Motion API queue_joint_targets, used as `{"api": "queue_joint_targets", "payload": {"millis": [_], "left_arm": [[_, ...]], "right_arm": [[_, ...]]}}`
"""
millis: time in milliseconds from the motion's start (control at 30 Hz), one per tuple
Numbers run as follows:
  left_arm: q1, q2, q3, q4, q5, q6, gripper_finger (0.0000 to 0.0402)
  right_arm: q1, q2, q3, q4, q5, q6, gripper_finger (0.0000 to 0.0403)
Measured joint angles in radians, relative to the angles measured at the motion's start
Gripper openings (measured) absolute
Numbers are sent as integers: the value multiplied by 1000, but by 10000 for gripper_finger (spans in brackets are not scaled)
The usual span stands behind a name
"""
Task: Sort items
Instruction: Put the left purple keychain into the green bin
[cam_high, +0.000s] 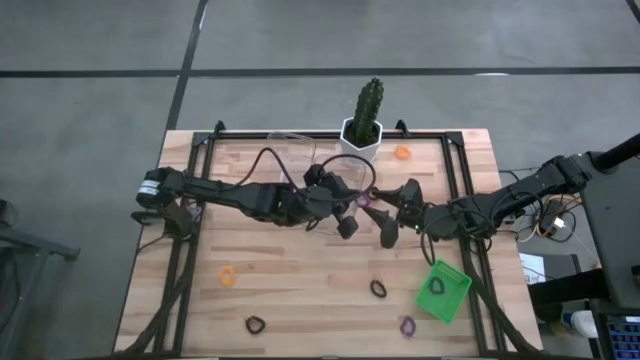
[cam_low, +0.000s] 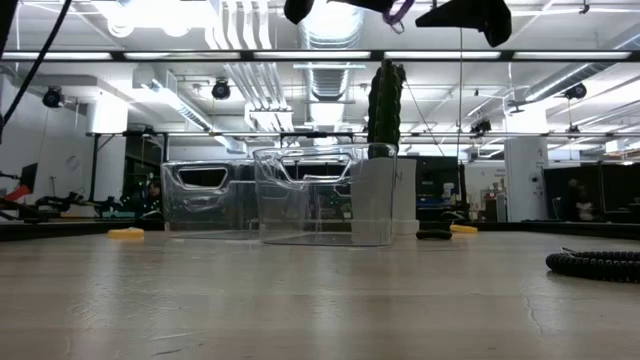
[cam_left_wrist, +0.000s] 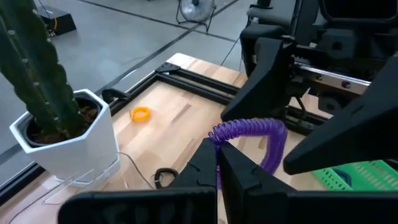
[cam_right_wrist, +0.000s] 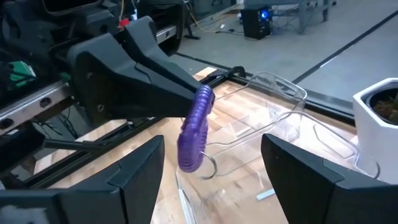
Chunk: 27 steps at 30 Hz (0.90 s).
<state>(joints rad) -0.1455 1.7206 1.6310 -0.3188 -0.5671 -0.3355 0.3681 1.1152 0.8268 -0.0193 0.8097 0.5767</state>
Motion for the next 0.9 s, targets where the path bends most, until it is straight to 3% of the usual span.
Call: {"api": "queue_joint_targets", "payload": {"millis": [267, 667, 900], "left_arm": [[0, 0, 0, 4, 0, 0, 0], [0, 0, 0, 6, 2, -1, 8], [0, 0, 0, 12, 2, -6, 21]], "right_arm": [[-26, 0, 0, -1, 1, 0, 199], [-29, 1, 0, -3, 1, -15, 24], [-29, 2, 0, -3, 1, -18, 21]]}}
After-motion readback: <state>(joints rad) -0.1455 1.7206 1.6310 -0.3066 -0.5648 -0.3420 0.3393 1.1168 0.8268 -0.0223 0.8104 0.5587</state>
